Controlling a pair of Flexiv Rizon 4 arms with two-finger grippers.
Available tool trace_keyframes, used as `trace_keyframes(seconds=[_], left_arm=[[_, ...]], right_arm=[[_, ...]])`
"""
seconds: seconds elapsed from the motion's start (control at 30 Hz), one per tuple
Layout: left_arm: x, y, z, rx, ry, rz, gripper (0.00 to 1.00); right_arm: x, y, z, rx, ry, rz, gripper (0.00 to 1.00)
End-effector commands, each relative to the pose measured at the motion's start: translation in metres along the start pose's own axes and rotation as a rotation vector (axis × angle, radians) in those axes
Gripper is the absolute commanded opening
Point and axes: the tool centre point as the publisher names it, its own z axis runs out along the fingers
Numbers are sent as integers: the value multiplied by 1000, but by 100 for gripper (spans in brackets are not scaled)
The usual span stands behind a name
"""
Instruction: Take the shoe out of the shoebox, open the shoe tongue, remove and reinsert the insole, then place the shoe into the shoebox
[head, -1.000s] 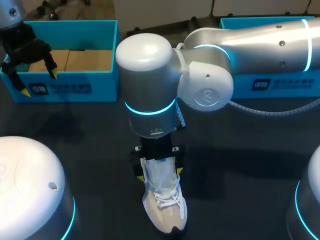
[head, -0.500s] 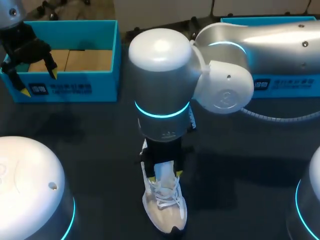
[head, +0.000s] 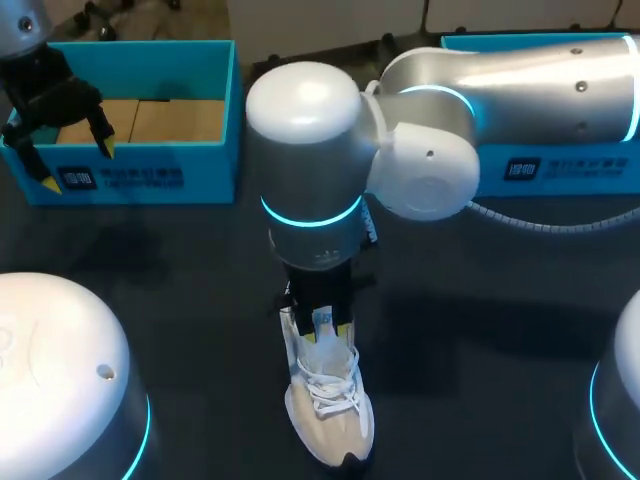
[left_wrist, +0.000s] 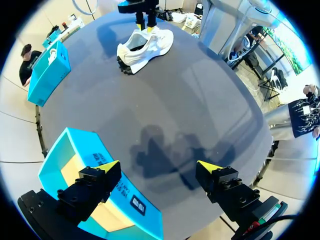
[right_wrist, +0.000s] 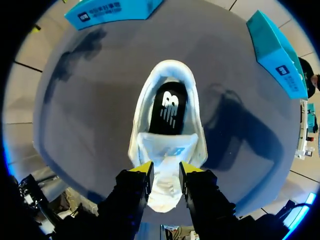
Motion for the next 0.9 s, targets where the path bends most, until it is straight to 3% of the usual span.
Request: trace_keyframes(seconds=[0.03,0.13,0.27,0.37,0.77,0.9], left_arm=[[0,0,0,-1,3,1,100],[0,0,0,-1,3,1,100],[0,0,0,-1,3,1,100],[0,0,0,-1,3,1,100],[0,0,0,-1,3,1,100],[0,0,0,-1,3,1,100]], right_arm=[[6,9,15,10,-26,15,29],[3,11,17,15,-32,36,27],[0,5,-4,-28,-56,54,29],[1,6,-8,-39,-66,45,29],[-1,23,22,-6,4,-11,29],[-5,19,7,-18,-1,-33,29]])
